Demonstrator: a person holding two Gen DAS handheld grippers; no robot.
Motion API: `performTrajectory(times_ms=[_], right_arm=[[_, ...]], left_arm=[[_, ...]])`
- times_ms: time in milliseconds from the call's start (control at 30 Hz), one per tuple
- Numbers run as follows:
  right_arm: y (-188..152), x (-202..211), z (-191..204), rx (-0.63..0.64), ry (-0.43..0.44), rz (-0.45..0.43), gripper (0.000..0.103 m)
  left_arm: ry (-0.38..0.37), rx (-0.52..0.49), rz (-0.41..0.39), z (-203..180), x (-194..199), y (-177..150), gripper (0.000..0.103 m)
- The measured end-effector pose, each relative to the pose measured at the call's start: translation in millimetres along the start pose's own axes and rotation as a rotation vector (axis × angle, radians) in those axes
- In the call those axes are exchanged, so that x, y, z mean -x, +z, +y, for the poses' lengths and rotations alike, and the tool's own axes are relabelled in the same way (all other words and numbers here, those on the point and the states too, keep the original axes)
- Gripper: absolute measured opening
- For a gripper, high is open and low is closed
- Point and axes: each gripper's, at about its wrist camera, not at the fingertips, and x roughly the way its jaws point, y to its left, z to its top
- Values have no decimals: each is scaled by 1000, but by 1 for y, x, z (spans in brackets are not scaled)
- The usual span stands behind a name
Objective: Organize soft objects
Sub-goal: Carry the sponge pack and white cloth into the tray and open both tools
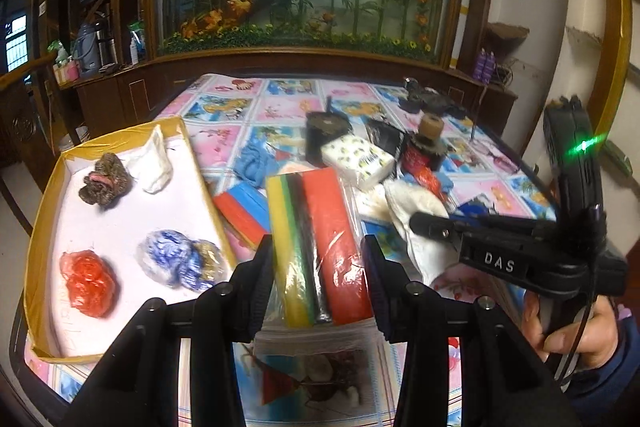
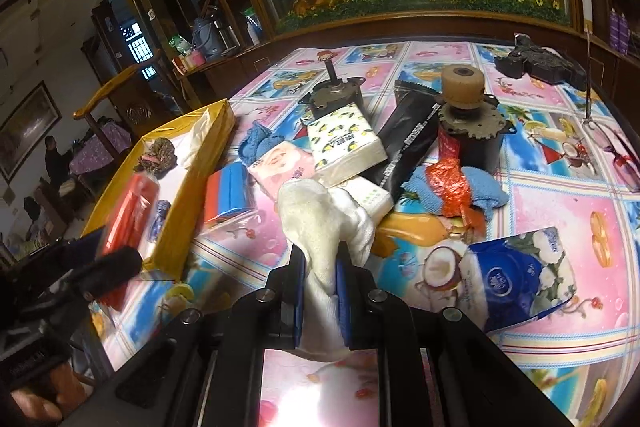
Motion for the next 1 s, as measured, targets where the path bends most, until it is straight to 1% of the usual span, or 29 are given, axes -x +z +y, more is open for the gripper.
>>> performTrajectory(times_ms=[100,167,267,433,567,667,700,800,933,1000], right_arm=[[5,-1,11,-11,24,1,15],[11,0,24,3,44,-3,15],[23,-3,55,51,73,-3,15],[46,-26,112,115,126,52,15],[63,-57,159,176,139,101,15],[72,-90,185,197,123,158,15],[74,-105,194,201,124,193,15],[77,-137,207,199,105,240,15],[78,-167,211,177,92,274,16],[79,-175,210,160,96,278,16]], left_arm=[[23,46,-34,25,11,9,42],[43,86,-50,48,17,12,42],[94,144,-60,85,20,15,42],[190,246,-18,155,13,14,42],[211,290,53,195,-4,15,42],[201,328,89,214,-15,14,42],[200,334,104,218,-20,14,42],[194,371,124,230,-29,11,42],[202,395,144,236,-36,6,42],[205,396,155,238,-39,3,42]])
